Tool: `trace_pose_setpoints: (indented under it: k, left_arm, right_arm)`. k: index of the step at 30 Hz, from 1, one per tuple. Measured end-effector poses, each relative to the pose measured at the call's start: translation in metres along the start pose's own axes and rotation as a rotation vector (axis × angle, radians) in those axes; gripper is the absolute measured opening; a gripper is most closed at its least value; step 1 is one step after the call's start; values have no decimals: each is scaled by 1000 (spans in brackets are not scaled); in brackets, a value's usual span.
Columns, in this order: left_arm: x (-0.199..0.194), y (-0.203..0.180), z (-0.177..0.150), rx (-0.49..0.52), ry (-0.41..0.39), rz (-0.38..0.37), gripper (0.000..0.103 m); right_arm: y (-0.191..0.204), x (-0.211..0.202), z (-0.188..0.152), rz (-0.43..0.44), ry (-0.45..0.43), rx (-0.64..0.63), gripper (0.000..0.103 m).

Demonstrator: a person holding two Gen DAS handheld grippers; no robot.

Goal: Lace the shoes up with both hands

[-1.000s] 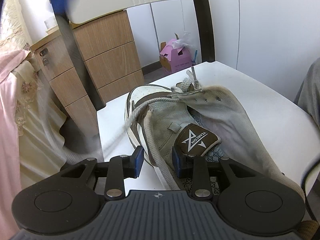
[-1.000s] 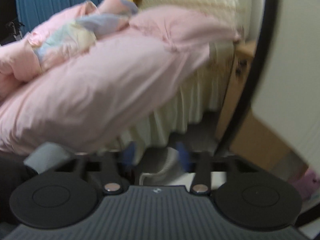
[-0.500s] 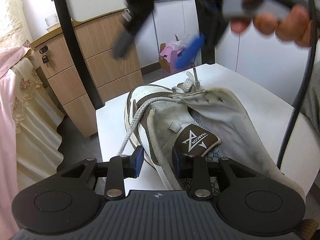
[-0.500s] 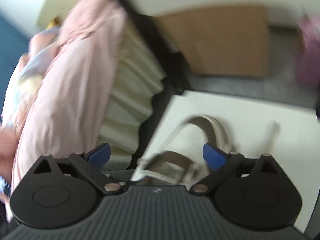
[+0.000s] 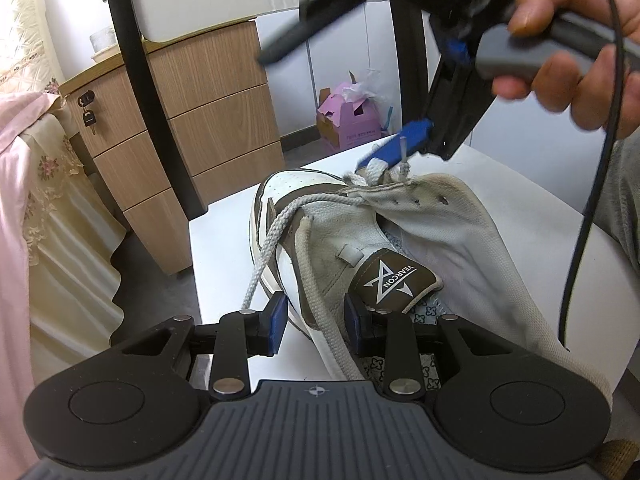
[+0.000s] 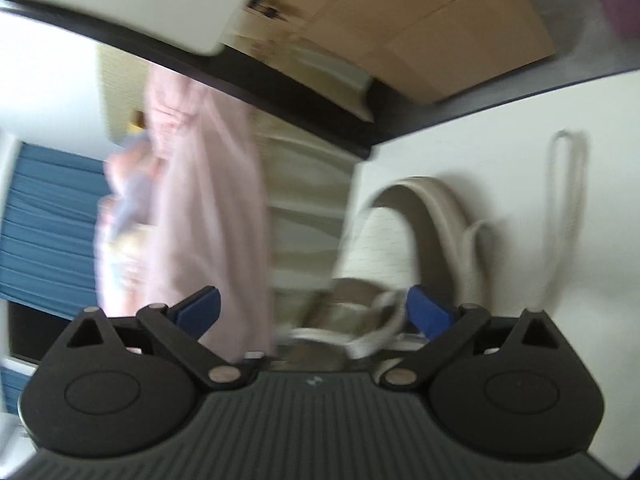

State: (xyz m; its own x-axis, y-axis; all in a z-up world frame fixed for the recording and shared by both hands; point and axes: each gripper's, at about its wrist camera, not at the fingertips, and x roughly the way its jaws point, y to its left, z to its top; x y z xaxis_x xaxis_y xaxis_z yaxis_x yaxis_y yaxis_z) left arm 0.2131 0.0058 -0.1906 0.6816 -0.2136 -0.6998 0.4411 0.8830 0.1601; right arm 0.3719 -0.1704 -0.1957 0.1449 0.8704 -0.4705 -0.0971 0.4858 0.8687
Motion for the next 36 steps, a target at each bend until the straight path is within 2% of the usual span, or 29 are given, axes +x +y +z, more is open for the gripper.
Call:
trace_pose_setpoints:
  k: [3,5,7,8,12,16,18,21,24,30,34,36]
  left_arm:
    - [0,0,0,1,1,2,34]
    - [0,-1,1,1,0,3,34]
    - [0,-1,1,1,1,3,34]
    - [0,-1,1,1,1,3,34]
    - [1,-1,1,2,0,3,34]
    - [1,-1,-1,-1,-2,1,34]
    - [1,-1,-1,-2,-3,-1,34]
    - [1,-1,0,2,-2,-1,34]
    - [1,-2,1,3,-2,-2,34]
    - [1,-3,1,2,-3,-1,34]
    - [2,-2,1,1,-3,-2,34]
    - [2,-1,1,2,-3,-3,34]
  right_arm:
    - [8,-4,-1,36,9,-14,100]
    - [16,-9,-2,25,-7,-42,100]
    - [17,-14,-2,59,-16,-29,100]
    - [17,-15,-1,49,-21,-37,100]
    - [14,-8,2,-94,-16,-64,100]
    - [-2,11,4,-134,36,-21,102]
    - [-6,13,2,-135,29,-9,103]
    - [-7,7,3,-49,-8,22,103]
    - [1,-1,1,28,-17,2,103]
    - [22,-1,4,67,-16,-49,102]
    - [16,-6,6,-73,-46,-35,102]
    - [4,-4,4,-100,-33,12,102]
